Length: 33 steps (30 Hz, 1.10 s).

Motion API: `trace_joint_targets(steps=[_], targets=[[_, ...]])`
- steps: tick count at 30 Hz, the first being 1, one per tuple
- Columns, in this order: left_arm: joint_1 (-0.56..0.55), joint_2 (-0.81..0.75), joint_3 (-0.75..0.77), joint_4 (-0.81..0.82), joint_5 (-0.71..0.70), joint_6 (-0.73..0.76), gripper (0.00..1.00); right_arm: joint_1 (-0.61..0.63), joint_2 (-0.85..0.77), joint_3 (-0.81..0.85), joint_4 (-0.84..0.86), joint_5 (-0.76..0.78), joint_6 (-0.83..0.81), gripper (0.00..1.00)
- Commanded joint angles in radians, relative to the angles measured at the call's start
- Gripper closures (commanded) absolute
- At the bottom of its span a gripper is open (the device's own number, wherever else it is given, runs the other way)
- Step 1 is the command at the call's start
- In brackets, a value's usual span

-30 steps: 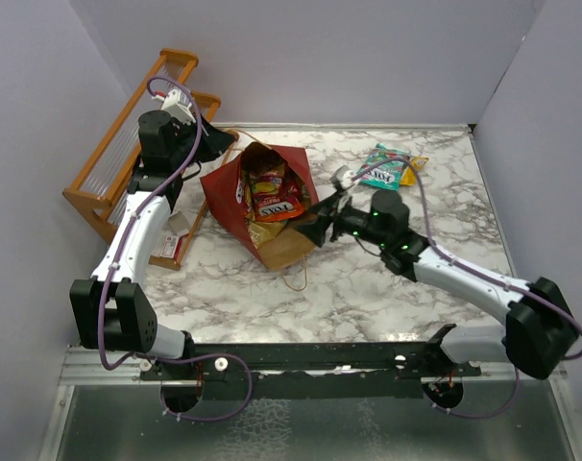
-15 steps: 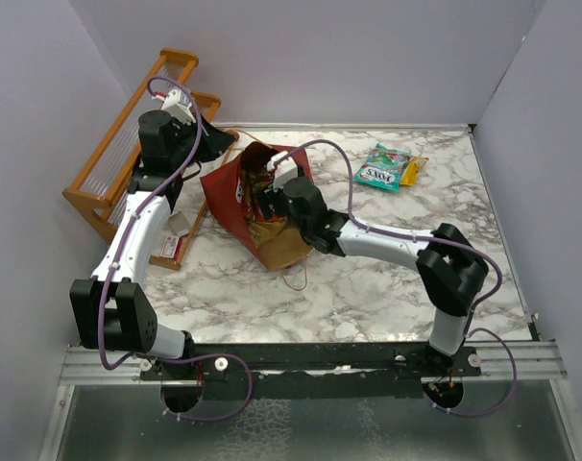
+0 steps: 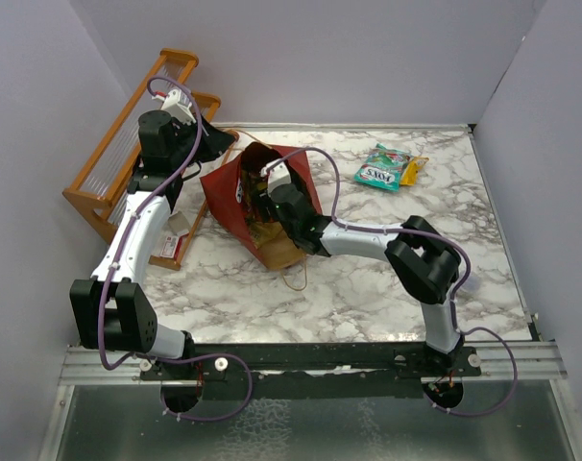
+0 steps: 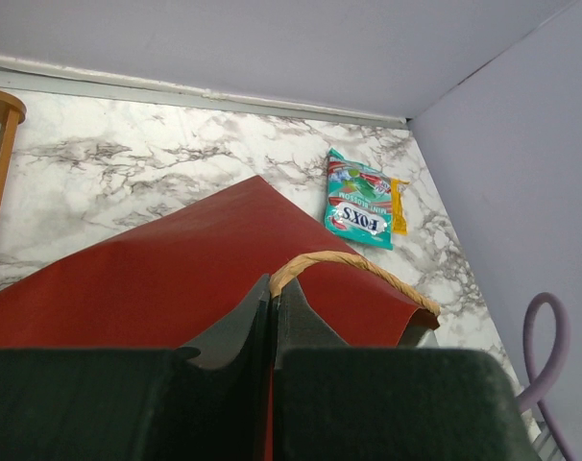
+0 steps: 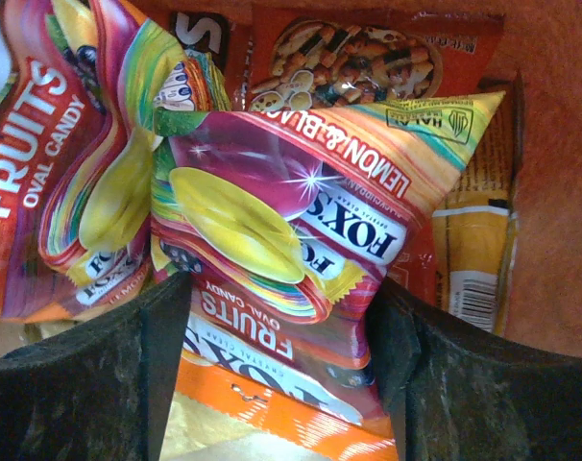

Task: Take the snacks out of the paper bag
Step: Take out the snack from the paper bag.

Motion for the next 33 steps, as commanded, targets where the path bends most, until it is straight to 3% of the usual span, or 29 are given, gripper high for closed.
trace_joint_targets(steps=[1,6,8,22,30,33], targets=[[0.012,-0.007,0.002,0.006,-0.009,0.017,1.00,0.000,0.026,0.015,0.094,-0.024,0.003,0.57],[0.012,-0.006,0.002,0.006,-0.009,0.017,1.00,0.000,-0.011,0.019,0.060,-0.082,0.040,0.86],[0.012,-0.004,0.002,0.005,-0.007,0.016,1.00,0.001,-0.035,0.022,0.031,-0.107,0.051,0.91],[0.012,0.000,0.002,0.007,-0.007,0.015,1.00,0.002,-0.410,-0.125,-0.126,-0.277,0.103,0.99],[0.012,0.005,0.002,0.006,-0.007,0.015,1.00,0.001,-0.770,-0.410,-0.098,-0.338,0.003,0.99],[0.011,0.007,0.002,0.007,-0.003,0.012,1.00,0.000,-0.898,-0.502,-0.103,-0.236,-0.052,0.99]])
